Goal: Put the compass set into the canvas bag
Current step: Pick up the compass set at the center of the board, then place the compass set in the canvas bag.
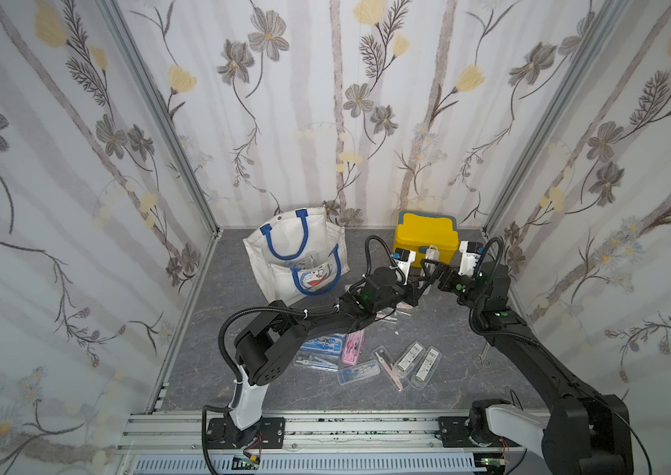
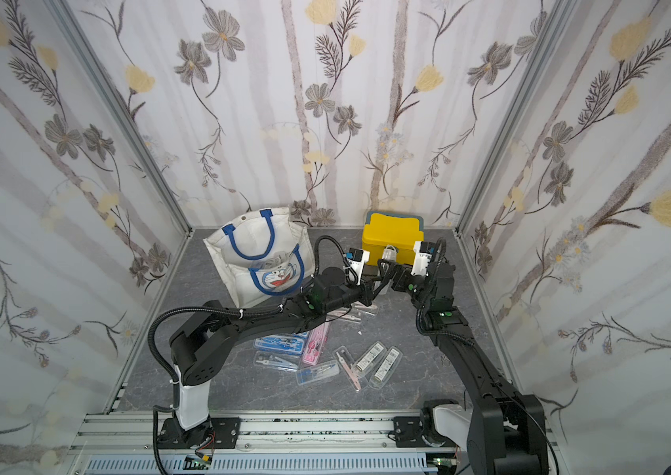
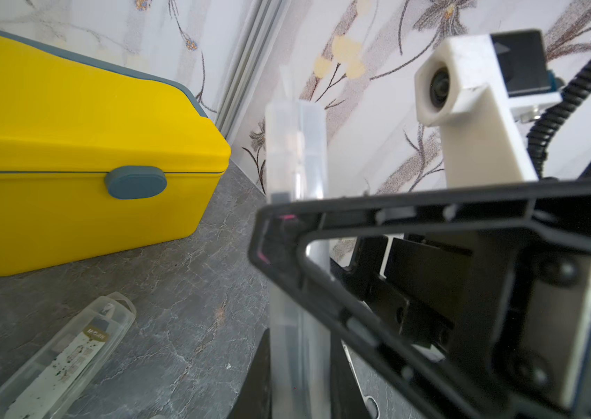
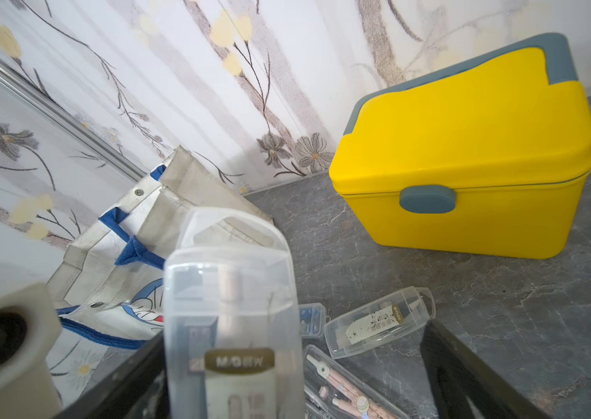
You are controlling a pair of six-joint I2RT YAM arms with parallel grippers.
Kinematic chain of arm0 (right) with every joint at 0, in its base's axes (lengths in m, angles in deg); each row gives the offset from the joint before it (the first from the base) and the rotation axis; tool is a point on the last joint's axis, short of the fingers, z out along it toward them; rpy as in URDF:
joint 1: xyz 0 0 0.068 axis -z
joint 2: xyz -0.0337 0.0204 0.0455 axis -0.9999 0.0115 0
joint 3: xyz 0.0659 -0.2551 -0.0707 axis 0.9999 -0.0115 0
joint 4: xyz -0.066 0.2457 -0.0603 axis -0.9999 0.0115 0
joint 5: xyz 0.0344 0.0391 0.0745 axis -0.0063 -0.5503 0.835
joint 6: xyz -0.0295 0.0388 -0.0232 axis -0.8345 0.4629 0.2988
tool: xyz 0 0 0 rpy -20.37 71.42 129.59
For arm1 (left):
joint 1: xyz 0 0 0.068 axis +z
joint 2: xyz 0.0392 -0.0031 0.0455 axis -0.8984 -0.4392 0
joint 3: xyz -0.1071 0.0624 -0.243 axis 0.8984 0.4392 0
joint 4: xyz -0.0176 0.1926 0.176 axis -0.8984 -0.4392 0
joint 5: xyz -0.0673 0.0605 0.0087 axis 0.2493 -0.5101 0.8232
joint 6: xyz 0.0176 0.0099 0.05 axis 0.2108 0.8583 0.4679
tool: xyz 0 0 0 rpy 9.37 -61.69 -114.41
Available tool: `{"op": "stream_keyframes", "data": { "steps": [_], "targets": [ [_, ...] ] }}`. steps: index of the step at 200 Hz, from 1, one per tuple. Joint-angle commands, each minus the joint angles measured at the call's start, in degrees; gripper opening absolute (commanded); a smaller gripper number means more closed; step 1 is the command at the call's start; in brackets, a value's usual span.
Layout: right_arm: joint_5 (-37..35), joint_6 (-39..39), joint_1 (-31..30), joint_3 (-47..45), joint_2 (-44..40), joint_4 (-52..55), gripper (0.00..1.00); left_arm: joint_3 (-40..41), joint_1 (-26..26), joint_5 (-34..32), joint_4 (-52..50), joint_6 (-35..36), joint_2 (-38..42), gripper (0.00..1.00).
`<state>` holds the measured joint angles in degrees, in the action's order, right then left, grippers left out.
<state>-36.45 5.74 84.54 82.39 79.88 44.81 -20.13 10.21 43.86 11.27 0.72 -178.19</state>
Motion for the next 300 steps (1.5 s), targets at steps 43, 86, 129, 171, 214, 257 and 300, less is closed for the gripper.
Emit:
{"op": "stream_keyframes", "data": {
  "steps": [43, 86, 129, 171, 214, 257, 300],
  "targets": [
    [-9.66, -0.83, 3.22, -4.58, -8.76, -0.65, 1.00, -4.01, 6.09, -17.19, -17.30, 8.41, 8.84, 0.01],
    [-8.21, -2.44, 3.22, -5.05, -8.03, 0.42, 1.00, -5.88, 11.40, -23.84, -24.57, 11.99, 13.64, 0.01],
    [-7.57, -3.48, 3.15, -5.07, -5.65, 1.35, 1.00, -6.33, 18.88, -27.29, -31.92, 11.71, 17.62, 0.01],
    [-7.57, -3.95, 3.13, -4.99, -3.27, 2.35, 0.99, -4.74, 25.53, -27.35, -38.20, 10.47, 19.50, 0.02],
    [-7.41, -4.13, 3.13, -5.01, -0.72, 3.12, 1.00, -4.39, 31.50, -24.10, -44.02, 8.49, 17.91, 0.02],
    [-6.76, -4.13, 3.13, -5.03, 1.35, 3.42, 0.99, -6.00, 32.81, -23.42, -46.96, 12.66, 13.78, 0.02],
    [-6.35, -4.13, 3.17, -4.72, 3.00, 4.42, 1.00, -10.53, 32.81, -24.48, -51.92, 18.23, 8.01, 0.03]
  ]
}}
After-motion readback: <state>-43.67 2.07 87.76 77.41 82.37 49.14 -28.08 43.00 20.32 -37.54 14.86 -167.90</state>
